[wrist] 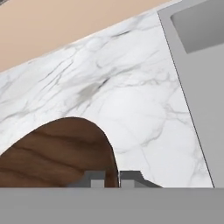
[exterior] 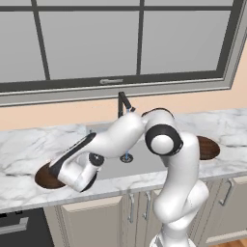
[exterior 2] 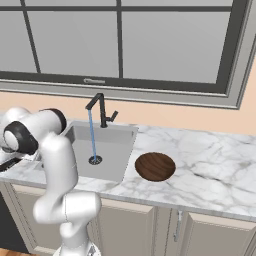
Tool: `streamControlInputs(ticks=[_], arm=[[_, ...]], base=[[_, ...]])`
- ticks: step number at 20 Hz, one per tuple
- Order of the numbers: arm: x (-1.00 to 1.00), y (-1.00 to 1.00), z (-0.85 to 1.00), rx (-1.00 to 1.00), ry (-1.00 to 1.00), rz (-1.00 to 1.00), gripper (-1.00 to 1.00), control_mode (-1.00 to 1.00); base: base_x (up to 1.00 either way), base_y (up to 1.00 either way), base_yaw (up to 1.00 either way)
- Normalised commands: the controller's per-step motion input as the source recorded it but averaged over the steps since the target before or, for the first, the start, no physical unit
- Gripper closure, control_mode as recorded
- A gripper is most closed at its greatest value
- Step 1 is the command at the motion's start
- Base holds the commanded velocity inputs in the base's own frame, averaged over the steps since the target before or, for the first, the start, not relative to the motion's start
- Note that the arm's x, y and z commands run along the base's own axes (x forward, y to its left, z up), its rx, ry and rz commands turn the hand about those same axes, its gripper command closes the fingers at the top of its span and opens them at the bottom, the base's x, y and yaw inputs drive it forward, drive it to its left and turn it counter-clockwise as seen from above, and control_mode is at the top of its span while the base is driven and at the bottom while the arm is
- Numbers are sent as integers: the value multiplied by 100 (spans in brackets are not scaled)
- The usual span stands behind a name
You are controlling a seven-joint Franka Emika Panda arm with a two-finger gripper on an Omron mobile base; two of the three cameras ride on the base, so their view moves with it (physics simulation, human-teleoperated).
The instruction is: Rinse each bowl for a few seconds and place them down in the sink or on the counter.
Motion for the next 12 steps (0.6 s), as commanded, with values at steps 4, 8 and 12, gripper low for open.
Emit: streamControlInputs(ticks=[4,8,12], arm=[[0,25,-28,-7,-11,-2,100,-100],[-4,26,12,-7,-15,0,-100,-100],[0,9,55,-2,-6,-1,-100,-100]], base=[[0,0,0],[0,0,0],[0,0,0]])
